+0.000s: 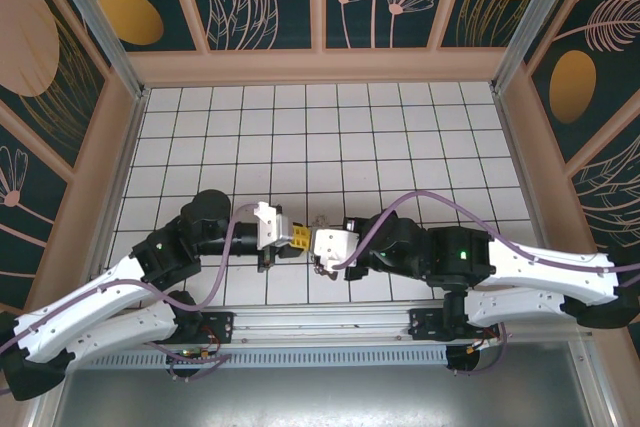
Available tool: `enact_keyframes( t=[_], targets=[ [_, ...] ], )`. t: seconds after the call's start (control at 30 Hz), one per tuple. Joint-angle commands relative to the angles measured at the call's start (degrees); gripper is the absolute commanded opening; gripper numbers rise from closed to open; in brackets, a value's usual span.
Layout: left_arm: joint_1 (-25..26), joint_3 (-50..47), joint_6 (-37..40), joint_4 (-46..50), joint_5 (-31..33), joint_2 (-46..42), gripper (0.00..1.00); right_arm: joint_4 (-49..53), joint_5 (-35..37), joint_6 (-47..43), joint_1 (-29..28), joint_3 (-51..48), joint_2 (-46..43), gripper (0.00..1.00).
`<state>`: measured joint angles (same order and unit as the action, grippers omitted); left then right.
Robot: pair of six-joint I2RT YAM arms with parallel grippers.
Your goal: Put the keys on the keyring
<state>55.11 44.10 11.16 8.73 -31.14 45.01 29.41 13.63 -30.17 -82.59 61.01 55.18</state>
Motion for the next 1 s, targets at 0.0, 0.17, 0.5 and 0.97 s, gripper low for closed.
enact_keyframes(
  t=[0.0,0.17,0.5,0.97],
  targets=[
    [0.34,-1.46,-1.02,-3.16,0.50,-0.90,0.00,-12.71,-5.60,-0.80,-0.79,-0.25,-3.09,0.00],
    [0.33,-4.85,-5.43,-11.37,-2.87,-4.36,0.00,-19.41,-7.44,0.36,-0.75,-6.74,-7.60,0.15],
    [0.34,-6.58,-9.70,-20.53,-8.83,-5.44,0.00,-25.82,-9.10,3.49,-0.61,-12.18,-8.51,0.13],
    [0.29,-7.27,-11.22,-22.17,-9.16,-9.00,0.00,-28.46,-7.52,5.39,-0.36,-15.48,-10.88,0.25]
  ],
)
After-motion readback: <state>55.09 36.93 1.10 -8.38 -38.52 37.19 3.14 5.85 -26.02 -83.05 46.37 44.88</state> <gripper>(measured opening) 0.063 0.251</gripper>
